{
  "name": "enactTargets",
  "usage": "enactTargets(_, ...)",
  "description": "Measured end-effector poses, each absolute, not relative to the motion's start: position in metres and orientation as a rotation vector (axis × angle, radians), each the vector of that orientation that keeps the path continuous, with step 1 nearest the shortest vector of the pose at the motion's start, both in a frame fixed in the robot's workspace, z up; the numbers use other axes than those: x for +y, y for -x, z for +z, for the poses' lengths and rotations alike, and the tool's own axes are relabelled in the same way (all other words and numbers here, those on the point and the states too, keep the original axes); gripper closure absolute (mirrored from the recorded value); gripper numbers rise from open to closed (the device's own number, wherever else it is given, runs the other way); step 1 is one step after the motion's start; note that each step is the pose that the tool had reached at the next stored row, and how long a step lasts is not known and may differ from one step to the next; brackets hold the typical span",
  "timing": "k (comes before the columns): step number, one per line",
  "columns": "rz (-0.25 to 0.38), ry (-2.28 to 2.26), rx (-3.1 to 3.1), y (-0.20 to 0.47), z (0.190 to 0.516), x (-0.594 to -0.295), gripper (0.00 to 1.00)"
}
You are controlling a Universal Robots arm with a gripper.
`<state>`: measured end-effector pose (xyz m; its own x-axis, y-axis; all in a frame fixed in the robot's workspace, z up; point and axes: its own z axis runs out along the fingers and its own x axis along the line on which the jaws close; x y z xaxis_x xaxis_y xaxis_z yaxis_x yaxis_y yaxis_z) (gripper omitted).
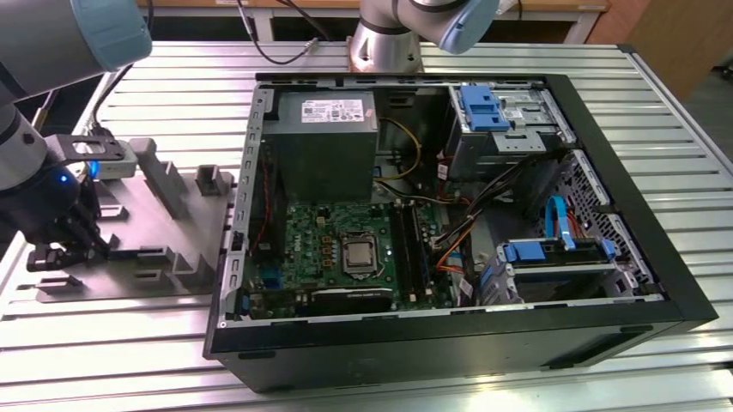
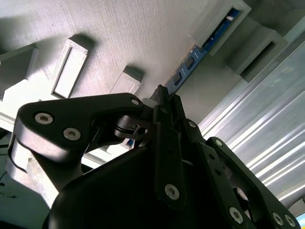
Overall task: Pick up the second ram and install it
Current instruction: 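Pick up the second ram and move it above second insertion slot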
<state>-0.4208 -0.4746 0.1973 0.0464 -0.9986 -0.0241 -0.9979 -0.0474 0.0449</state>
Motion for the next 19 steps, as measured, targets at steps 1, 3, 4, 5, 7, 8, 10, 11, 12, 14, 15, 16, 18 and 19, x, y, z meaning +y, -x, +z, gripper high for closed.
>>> enactTargets(1, -0.076, -2.261, -2.157, 0.4208, 0.1986, -0.4746, 0.81)
enactTargets(3, -0.076, -2.261, -2.157, 0.4207, 0.2001, -0.4745, 0.81)
enactTargets(4, -0.076, -2.261, -2.157, 0.4207, 0.2, -0.4745, 0.81)
enactTargets(5, -0.076, -2.261, -2.157, 0.4207, 0.2001, -0.4745, 0.81)
enactTargets(7, -0.076, -2.261, -2.157, 0.42, 0.2002, -0.4748, 0.81)
enactTargets(8, -0.076, -2.261, -2.157, 0.4199, 0.2003, -0.4747, 0.81)
enactTargets(10, -0.076, -2.261, -2.157, 0.4196, 0.2003, -0.4747, 0.81)
enactTargets(11, -0.076, -2.261, -2.157, 0.4192, 0.2003, -0.4747, 0.81)
enactTargets(12, -0.076, -2.261, -2.157, 0.4192, 0.2003, -0.4747, 0.81)
enactTargets(14, -0.076, -2.261, -2.157, 0.419, 0.2002, -0.4747, 0.81)
enactTargets(15, -0.076, -2.261, -2.157, 0.4189, 0.2002, -0.4747, 0.81)
enactTargets(16, -0.076, -2.261, -2.157, 0.4188, 0.2003, -0.4747, 0.81)
enactTargets(18, -0.076, -2.261, -2.157, 0.4186, 0.2002, -0.4747, 0.81)
enactTargets(19, -0.076, -2.261, -2.157, 0.4185, 0.2002, -0.4747, 0.83)
